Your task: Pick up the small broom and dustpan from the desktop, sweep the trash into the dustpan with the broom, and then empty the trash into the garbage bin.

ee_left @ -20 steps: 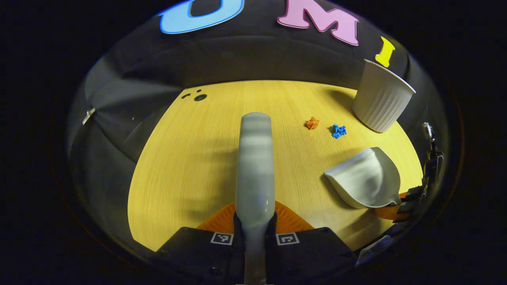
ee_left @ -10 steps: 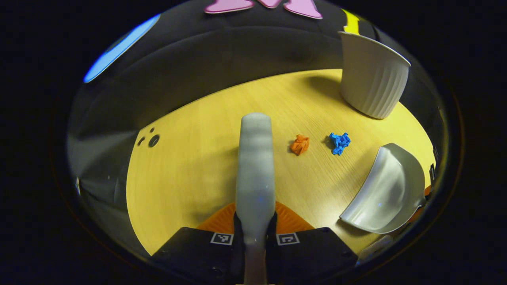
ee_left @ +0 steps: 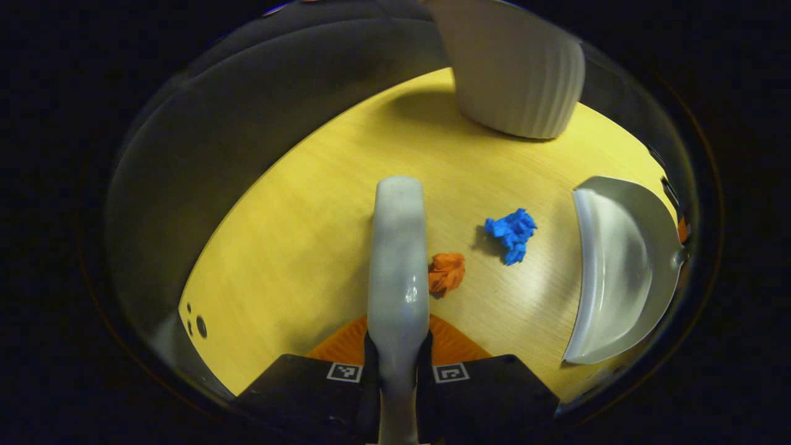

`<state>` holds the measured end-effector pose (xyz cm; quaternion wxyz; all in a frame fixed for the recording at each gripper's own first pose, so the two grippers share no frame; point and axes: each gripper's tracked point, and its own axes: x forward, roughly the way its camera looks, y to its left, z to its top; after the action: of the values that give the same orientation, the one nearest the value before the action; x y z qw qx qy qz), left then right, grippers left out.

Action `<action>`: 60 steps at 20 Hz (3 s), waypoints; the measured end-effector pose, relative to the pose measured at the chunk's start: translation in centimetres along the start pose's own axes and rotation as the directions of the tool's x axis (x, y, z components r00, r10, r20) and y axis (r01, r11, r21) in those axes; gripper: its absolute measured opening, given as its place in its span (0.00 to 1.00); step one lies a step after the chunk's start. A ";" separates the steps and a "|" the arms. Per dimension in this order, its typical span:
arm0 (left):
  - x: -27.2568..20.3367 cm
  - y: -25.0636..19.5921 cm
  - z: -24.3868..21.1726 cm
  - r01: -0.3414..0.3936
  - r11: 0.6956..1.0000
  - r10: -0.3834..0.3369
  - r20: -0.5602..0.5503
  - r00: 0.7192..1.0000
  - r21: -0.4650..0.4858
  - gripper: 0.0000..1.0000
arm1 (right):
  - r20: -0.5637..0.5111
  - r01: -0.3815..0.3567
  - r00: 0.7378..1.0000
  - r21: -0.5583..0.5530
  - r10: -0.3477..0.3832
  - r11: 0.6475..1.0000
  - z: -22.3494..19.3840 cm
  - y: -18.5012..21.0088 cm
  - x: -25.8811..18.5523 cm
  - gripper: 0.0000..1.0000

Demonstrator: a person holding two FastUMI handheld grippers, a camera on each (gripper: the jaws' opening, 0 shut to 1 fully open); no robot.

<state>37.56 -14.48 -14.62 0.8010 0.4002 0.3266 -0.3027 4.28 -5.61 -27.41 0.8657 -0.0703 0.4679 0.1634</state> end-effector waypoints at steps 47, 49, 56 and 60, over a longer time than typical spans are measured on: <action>-14.6 -18.8 -22.7 0.020 0.809 0.059 0.115 0.992 -0.588 0.25 | 0.139 0.103 0.983 0.117 -0.119 0.988 2.2 -2.5 -5.9 0.34; -14.6 -19.2 -23.0 0.028 0.799 0.060 0.127 0.990 -0.600 0.28 | 0.150 0.116 0.979 0.153 -0.139 0.981 2.7 -3.0 -7.0 0.34; -15.9 -18.6 -25.3 0.013 0.780 0.059 0.095 0.994 -0.625 0.29 | 0.238 0.111 0.955 0.270 -0.178 0.956 7.2 -6.2 -10.7 0.34; -17.2 -18.0 -25.6 0.039 0.742 0.049 0.112 0.993 -0.670 0.28 | 0.241 0.220 0.933 0.208 -0.268 0.953 10.3 -10.1 -12.3 0.34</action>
<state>6.59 1.88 -21.41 0.9104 0.0671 0.3629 -0.1869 9.67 -14.90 -11.79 0.9371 -0.0282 0.3473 0.0201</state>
